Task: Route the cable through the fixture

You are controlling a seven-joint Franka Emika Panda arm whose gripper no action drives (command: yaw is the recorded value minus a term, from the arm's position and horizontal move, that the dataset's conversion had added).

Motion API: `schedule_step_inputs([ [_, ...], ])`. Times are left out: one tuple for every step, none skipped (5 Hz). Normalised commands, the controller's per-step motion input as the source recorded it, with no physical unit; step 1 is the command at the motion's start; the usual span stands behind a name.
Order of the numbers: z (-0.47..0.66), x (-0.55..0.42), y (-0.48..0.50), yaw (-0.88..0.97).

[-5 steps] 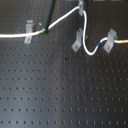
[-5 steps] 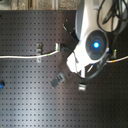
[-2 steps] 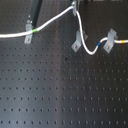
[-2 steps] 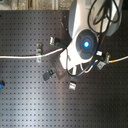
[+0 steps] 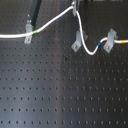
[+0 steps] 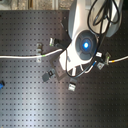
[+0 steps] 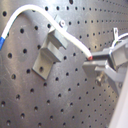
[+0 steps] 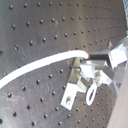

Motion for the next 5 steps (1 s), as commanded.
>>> schedule_step_inputs([
  [0.18,0.017,-0.026,-0.09],
  [0.11,-0.092,-0.056,-0.34],
  [0.06,-0.199,-0.141,-0.3],
  [0.17,-0.201,-0.122,-0.28],
  [0.06,-0.155,-0.029,-0.18],
])
